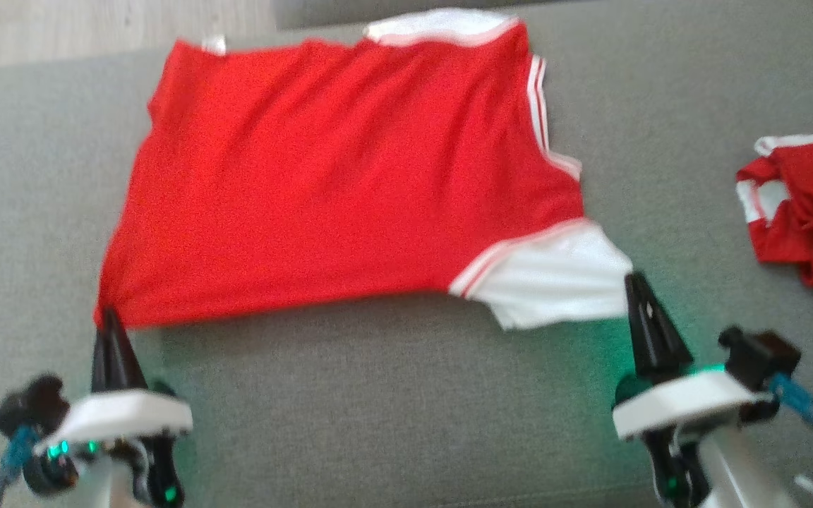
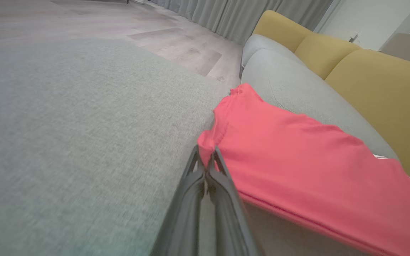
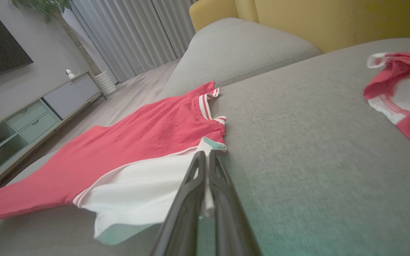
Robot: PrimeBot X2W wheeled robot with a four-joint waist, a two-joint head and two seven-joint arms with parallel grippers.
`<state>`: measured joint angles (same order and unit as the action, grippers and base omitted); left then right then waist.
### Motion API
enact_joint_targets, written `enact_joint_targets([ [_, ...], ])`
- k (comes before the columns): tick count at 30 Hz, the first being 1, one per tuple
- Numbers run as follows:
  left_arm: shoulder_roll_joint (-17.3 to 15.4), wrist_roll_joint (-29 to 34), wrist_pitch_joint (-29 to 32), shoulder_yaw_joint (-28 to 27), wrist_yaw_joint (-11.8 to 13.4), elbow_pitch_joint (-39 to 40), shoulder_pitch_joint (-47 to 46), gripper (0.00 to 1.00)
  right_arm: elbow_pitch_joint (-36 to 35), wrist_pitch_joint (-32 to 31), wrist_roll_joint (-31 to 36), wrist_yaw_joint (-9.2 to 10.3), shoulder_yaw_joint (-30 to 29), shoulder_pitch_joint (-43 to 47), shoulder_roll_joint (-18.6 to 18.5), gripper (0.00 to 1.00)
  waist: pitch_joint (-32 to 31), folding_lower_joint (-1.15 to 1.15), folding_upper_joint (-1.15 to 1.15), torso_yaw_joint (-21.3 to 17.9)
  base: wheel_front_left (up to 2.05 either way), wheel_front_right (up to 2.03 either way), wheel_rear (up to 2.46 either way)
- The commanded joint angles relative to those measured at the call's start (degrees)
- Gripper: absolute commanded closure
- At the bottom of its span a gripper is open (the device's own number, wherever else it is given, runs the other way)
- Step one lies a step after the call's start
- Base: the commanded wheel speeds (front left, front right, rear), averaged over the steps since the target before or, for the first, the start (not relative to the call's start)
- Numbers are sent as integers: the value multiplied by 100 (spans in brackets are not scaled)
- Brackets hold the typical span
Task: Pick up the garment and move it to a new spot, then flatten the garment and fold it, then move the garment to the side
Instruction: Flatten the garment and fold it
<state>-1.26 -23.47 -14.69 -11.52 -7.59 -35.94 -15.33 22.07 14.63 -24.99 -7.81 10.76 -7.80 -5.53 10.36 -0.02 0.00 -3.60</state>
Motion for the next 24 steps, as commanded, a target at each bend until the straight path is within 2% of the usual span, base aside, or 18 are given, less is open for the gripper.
enact_joint_targets([
  [1, -164, -61, -30, -111, 11, 192, 117, 100, -151, 37, -69, 32, 122, 68, -3, 100, -276, 2, 0, -24, 0, 0, 0],
  [8, -163, -439, -30, 238, 12, 244, 932, 100, -59, 37, -332, 32, 114, 777, -21, 100, -757, 2, 0, 36, 0, 0, 0],
  [15, -163, -846, -30, 625, 132, 397, 1593, 100, -75, -106, -525, 32, 169, 1327, -264, 100, -1013, 2, 0, 102, 0, 0, 0],
  [20, -162, -871, -30, 787, 187, 600, 1697, 100, -290, -156, -603, 32, 53, 1409, -306, 100, -996, 2, 0, 120, 0, 0, 0],
  [24, -162, -701, -30, 901, 143, 710, 1460, 100, -504, -242, -580, 32, 162, 1103, -280, 100, -862, 2, 0, 89, 0, 0, 0],
])
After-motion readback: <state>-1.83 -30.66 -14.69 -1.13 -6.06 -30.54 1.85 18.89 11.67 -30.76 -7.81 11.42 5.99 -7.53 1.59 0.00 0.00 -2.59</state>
